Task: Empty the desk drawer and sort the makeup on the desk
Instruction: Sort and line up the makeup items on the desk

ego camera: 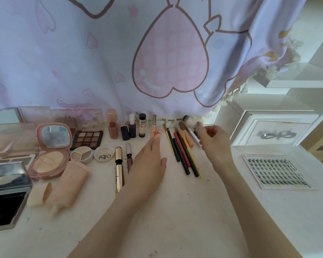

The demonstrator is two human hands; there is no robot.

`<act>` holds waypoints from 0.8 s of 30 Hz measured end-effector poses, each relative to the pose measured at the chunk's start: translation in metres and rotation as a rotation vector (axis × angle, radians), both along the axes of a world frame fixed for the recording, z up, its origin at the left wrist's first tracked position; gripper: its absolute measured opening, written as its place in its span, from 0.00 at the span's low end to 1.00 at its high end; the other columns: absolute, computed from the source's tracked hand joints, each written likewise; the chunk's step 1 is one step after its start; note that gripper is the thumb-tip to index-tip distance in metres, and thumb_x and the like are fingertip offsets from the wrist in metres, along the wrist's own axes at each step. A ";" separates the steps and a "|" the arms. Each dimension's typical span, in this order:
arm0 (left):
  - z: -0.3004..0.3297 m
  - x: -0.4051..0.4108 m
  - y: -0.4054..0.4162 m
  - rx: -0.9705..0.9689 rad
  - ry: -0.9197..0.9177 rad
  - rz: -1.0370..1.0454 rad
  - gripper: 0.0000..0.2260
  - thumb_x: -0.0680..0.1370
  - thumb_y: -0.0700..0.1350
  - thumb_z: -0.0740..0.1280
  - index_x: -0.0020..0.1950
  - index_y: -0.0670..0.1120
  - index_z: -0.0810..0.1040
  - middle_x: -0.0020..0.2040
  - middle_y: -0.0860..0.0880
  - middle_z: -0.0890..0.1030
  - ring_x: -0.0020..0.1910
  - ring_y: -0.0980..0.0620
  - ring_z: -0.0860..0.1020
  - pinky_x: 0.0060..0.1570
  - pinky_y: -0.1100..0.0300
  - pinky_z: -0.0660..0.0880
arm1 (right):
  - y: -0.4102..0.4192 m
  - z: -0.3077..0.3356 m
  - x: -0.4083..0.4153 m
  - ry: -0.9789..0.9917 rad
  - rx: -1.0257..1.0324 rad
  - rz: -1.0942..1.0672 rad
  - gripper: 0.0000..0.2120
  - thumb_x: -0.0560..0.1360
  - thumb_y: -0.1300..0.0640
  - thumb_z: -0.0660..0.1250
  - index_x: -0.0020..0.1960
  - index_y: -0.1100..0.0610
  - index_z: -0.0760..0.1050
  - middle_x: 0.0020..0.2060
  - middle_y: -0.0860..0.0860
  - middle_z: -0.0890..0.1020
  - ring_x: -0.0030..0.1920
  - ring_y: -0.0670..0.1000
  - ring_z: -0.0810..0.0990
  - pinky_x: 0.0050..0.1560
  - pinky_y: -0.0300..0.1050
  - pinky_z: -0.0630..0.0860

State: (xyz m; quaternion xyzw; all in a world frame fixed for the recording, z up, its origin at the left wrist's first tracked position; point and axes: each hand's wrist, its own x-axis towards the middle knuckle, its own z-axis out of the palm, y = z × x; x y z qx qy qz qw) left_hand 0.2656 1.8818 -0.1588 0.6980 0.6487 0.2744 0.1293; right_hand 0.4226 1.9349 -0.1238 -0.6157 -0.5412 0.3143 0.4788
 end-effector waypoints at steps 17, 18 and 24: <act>0.003 0.006 0.003 0.281 -0.168 -0.148 0.20 0.76 0.61 0.58 0.53 0.44 0.72 0.48 0.48 0.77 0.42 0.54 0.73 0.40 0.62 0.68 | -0.024 -0.014 -0.016 0.686 -0.443 0.462 0.15 0.76 0.49 0.64 0.36 0.56 0.67 0.24 0.48 0.61 0.20 0.44 0.57 0.17 0.34 0.54; 0.005 0.006 0.002 0.271 -0.161 -0.122 0.21 0.75 0.62 0.56 0.50 0.44 0.72 0.44 0.49 0.77 0.39 0.54 0.72 0.39 0.62 0.67 | -0.026 -0.015 -0.018 0.686 -0.450 0.465 0.15 0.76 0.49 0.64 0.36 0.55 0.65 0.24 0.48 0.59 0.20 0.44 0.57 0.17 0.34 0.54; 0.010 0.000 0.004 0.317 -0.098 0.136 0.12 0.78 0.41 0.56 0.39 0.36 0.72 0.21 0.55 0.56 0.22 0.56 0.65 0.26 0.61 0.57 | -0.042 -0.021 -0.042 0.531 -0.231 0.416 0.16 0.80 0.52 0.58 0.36 0.56 0.61 0.20 0.44 0.61 0.20 0.44 0.57 0.20 0.35 0.57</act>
